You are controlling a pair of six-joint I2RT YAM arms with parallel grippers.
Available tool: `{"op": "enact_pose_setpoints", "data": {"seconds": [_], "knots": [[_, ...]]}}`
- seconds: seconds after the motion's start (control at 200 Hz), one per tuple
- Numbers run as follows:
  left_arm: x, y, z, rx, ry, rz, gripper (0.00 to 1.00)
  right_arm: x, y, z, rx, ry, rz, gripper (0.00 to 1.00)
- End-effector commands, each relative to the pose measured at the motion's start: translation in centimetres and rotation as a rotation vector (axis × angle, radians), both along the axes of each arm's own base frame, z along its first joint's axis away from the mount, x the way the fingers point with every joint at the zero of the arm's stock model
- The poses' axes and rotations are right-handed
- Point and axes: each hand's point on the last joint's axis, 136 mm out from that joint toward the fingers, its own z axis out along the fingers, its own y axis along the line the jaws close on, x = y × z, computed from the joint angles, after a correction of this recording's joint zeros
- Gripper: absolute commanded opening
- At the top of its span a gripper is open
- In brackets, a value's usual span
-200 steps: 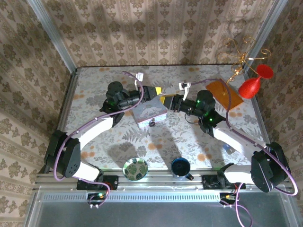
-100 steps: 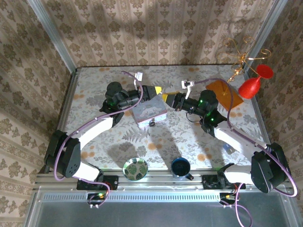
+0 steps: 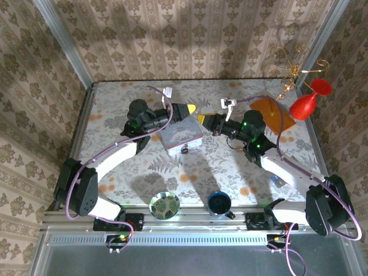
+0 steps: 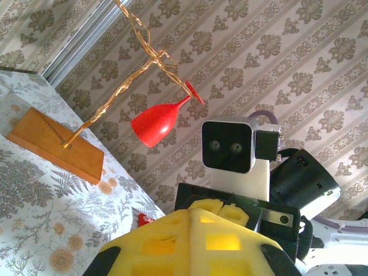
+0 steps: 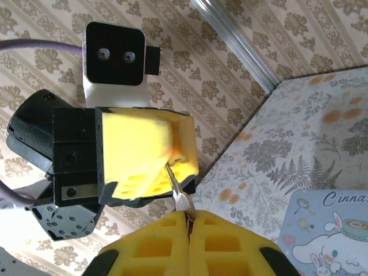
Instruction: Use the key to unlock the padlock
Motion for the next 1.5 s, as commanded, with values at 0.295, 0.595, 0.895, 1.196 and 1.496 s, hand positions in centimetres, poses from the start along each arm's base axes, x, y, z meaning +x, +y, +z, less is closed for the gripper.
{"op": "enact_pose_setpoints", "data": {"seconds": [0.295,0.595,0.895,1.196,1.496], "knots": [[0.6,1.1,0.7,-0.043,-0.011,0.044,0.91,0.1,-1.3,0.1,-0.021,-0.005,-0.073,0.00],[2.9,5.2,-5.7,0.301,0.054,0.405,1.00,2.0,-5.1,-4.9,-0.174,0.177,-0.312,0.00],[0.3,8.8,-17.0,0.977,0.093,0.779,0.99,1.9,-8.3,-9.5,-0.330,0.305,-0.454,0.00],[-2.7,6.4,-24.3,1.186,0.070,0.837,0.67,1.0,-13.4,-11.7,-0.388,0.378,-0.586,0.00],[-2.4,4.2,-27.6,1.268,0.051,0.885,0.67,0.2,-15.3,-11.6,-0.357,0.371,-0.618,0.00]]}}
